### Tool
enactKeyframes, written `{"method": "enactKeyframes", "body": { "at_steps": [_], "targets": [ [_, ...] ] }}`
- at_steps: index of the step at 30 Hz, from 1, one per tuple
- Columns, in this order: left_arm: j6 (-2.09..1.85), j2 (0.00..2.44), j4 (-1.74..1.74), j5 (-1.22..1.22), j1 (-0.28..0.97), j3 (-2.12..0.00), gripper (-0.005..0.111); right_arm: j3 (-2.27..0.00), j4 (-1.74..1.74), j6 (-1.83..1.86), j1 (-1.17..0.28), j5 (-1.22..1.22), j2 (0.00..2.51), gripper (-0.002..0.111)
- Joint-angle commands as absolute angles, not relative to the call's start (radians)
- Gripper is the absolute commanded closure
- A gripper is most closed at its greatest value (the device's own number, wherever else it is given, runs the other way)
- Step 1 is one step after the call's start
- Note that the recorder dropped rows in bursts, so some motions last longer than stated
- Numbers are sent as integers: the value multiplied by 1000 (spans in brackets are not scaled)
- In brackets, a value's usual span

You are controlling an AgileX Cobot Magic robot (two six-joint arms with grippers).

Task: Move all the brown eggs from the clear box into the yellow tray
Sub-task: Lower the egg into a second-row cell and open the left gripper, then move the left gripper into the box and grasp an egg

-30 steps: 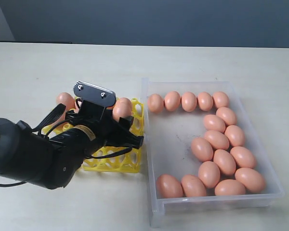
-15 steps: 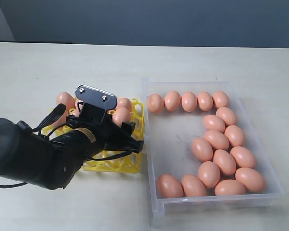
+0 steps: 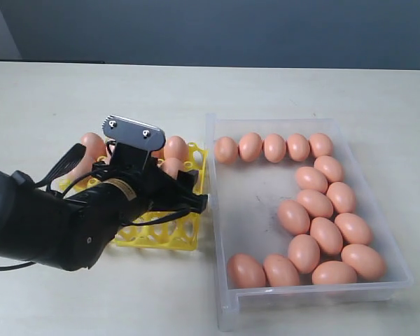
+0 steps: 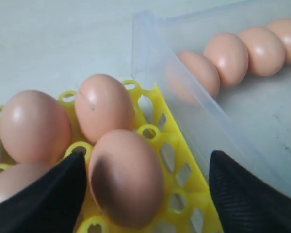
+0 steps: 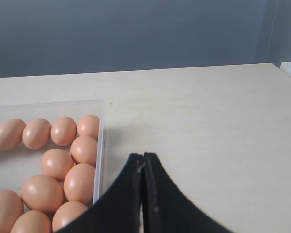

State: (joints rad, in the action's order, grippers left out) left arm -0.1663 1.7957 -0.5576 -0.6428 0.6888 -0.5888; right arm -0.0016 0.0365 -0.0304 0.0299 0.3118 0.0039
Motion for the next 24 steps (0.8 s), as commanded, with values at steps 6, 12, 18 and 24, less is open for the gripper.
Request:
{"method": "enactKeyframes", "body": {
  "at_steps": [6,12,18,24],
  "targets": [
    [-295,1750,-687,-695,690,-584,39,0,36,-26,30,305,0,109],
    [-300,1750,-691,-734,690,-584,39,0,36,-26,30,305,0,109],
    [-262,1731,-587,-737,690,-600,40,0,36,-26,30,305,0,109],
    [-44,1713,-76,-262,690,-761,40,0,36,-26,30,305,0,109]
  ]
}}
